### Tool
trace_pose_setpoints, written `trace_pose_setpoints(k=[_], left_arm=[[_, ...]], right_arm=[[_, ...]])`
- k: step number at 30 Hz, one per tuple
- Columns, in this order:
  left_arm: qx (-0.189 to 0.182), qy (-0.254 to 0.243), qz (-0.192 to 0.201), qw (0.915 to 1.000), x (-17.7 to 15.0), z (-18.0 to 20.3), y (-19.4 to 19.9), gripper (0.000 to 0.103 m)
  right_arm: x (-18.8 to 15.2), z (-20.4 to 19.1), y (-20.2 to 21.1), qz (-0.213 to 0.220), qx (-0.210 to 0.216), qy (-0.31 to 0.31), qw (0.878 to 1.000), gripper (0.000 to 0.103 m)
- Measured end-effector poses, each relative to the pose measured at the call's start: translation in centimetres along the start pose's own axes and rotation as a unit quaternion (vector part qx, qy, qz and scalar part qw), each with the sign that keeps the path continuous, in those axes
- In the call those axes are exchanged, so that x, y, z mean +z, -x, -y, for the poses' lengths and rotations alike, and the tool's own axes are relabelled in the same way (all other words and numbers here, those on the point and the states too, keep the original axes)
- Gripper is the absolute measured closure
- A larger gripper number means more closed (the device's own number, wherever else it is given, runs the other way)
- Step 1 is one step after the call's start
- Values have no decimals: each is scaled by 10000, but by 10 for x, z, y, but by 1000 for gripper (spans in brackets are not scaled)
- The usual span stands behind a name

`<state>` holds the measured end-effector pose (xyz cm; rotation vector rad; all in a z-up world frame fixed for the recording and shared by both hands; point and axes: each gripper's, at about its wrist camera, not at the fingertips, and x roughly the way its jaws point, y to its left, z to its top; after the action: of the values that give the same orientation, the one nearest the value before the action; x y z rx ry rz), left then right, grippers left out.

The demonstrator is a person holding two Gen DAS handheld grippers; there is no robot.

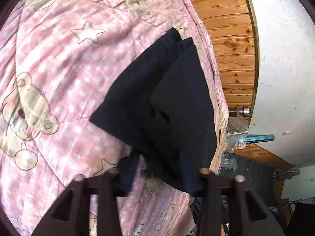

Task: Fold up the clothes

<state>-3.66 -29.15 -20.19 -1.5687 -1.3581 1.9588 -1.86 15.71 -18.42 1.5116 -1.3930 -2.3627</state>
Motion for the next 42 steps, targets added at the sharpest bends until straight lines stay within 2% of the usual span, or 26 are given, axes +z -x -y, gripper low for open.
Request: trace_pose_setpoints(k=[2,6,9,11,12,13,14,15,16,19,24,26,27,28,29,33,36,37,38,40,42], left_arm=[[109,-123,-41,9999,-11,-1,-4,87],[371,-280,-197,9987,-35,-8,-18,94],[372,-281,-107,9989,-34,-11,-15,95],[151,-183,-103,9997,-31,-9,-11,94],[-28,-120,-70,9999,-29,-6,-7,89],[-149,-108,-4,9998,-27,-2,-3,70],[-199,-86,81,9997,-24,1,0,57],[-191,7,176,9997,-21,2,3,35],[-163,157,280,9994,-19,0,6,30],[-197,465,518,9974,-14,-4,7,30],[173,368,598,9974,-5,6,-14,28],[372,272,685,9966,-1,15,-20,29],[385,308,795,9956,0,18,-21,43],[401,273,846,9952,0,20,-21,80],[472,180,790,9956,0,22,-22,90],[574,19,734,9956,-17,28,-12,93],[765,27,646,9950,-32,17,-21,93],[791,88,681,9945,-33,12,-26,92],[790,44,737,9941,-33,11,-29,89],[859,-95,815,9929,-34,15,-30,87],[876,-39,767,9932,-37,17,-25,73]], right_arm=[[11,-14,1,-59,-254,489,9985,94],[19,-16,-10,-316,-534,882,9942,95],[25,-9,-11,-267,-385,844,9953,94],[25,0,-7,-386,9,525,9979,89],[24,5,-4,-389,159,348,9985,81],[21,9,-1,-361,261,199,9988,73],[18,12,0,-329,334,55,9989,68],[15,15,1,-288,395,-85,9988,61],[11,19,3,-236,463,-209,9984,59],[4,28,0,-150,584,-498,9969,54],[14,29,-11,61,494,-595,9970,55],[23,24,-15,88,401,-447,9982,84],[27,18,-15,67,302,-278,9991,88],[32,11,-13,28,237,-98,9997,90],[36,4,-9,-15,200,101,9997,91],[46,-12,2,-230,-162,842,9960,93],[49,-2,-12,-474,-347,1019,9931,92],[49,-1,-14,-498,-369,1094,9921,89],[50,-1,-14,-521,-392,1213,9905,87],[53,-5,-7,-577,-533,1495,9856,72],[57,-10,14,-556,-720,1736,9806,72]])
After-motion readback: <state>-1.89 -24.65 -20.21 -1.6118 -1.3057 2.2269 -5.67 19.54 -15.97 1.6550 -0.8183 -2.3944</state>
